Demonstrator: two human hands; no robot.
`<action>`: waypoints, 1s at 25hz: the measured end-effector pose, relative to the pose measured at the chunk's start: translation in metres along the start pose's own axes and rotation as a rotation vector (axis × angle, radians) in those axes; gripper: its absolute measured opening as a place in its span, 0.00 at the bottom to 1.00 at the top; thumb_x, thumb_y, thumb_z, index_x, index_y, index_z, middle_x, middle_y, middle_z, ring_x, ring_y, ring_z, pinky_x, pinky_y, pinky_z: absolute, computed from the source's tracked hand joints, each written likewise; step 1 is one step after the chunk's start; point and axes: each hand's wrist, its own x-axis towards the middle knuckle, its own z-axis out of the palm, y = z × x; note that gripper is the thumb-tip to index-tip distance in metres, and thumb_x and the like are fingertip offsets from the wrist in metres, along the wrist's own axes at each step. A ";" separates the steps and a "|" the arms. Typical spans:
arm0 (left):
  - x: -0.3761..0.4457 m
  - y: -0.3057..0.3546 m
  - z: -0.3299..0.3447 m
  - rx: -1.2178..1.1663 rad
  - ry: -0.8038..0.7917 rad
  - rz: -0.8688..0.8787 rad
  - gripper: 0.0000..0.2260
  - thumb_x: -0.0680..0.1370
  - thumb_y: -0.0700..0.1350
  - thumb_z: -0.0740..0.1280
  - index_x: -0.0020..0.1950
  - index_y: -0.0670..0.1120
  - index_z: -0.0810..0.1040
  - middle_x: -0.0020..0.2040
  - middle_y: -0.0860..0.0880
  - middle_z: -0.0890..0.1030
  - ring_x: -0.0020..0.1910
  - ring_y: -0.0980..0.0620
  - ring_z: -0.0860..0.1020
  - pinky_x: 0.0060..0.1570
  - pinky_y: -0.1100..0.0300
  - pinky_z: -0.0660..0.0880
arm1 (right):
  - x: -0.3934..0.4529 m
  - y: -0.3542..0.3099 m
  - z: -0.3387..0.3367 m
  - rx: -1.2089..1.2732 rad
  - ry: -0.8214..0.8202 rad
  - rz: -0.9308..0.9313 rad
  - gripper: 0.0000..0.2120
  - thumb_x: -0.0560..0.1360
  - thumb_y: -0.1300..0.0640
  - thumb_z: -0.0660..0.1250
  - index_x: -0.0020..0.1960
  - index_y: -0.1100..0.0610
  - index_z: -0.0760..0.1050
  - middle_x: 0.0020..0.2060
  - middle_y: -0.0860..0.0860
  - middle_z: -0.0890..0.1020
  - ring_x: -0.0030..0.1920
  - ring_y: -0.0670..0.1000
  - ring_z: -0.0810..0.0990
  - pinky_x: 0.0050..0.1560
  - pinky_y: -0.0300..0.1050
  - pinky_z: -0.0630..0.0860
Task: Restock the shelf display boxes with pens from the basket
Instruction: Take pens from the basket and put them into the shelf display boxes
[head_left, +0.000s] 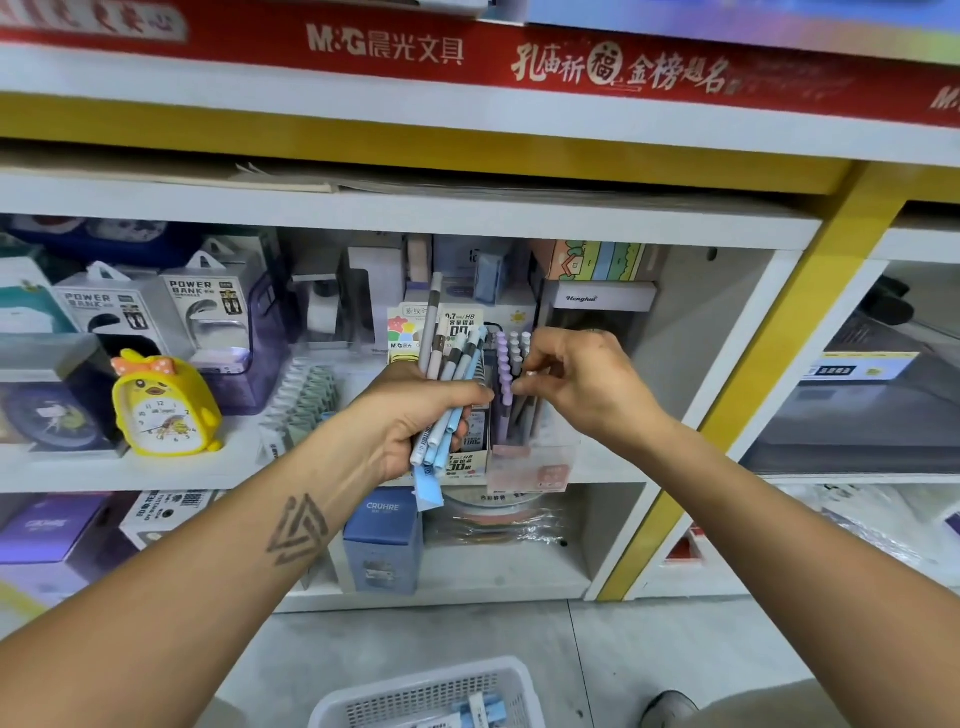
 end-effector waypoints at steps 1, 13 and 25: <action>-0.001 -0.001 0.000 0.004 -0.002 -0.001 0.11 0.67 0.36 0.78 0.46 0.39 0.80 0.29 0.44 0.79 0.24 0.50 0.75 0.25 0.62 0.74 | 0.000 -0.001 0.000 0.000 -0.001 0.000 0.13 0.71 0.53 0.77 0.37 0.48 0.72 0.34 0.46 0.79 0.38 0.52 0.78 0.42 0.60 0.79; -0.001 -0.004 -0.001 0.045 -0.061 0.000 0.11 0.66 0.39 0.80 0.43 0.41 0.81 0.32 0.43 0.79 0.26 0.49 0.75 0.28 0.60 0.75 | 0.007 0.004 0.006 -0.345 -0.028 -0.069 0.11 0.80 0.48 0.66 0.57 0.50 0.84 0.53 0.47 0.75 0.48 0.46 0.68 0.48 0.44 0.68; -0.009 0.000 0.003 -0.101 -0.245 -0.036 0.13 0.71 0.43 0.77 0.50 0.37 0.83 0.35 0.43 0.79 0.27 0.50 0.74 0.27 0.61 0.74 | 0.011 -0.011 -0.021 0.936 0.169 0.457 0.02 0.77 0.68 0.69 0.47 0.64 0.80 0.30 0.54 0.82 0.30 0.49 0.79 0.33 0.38 0.78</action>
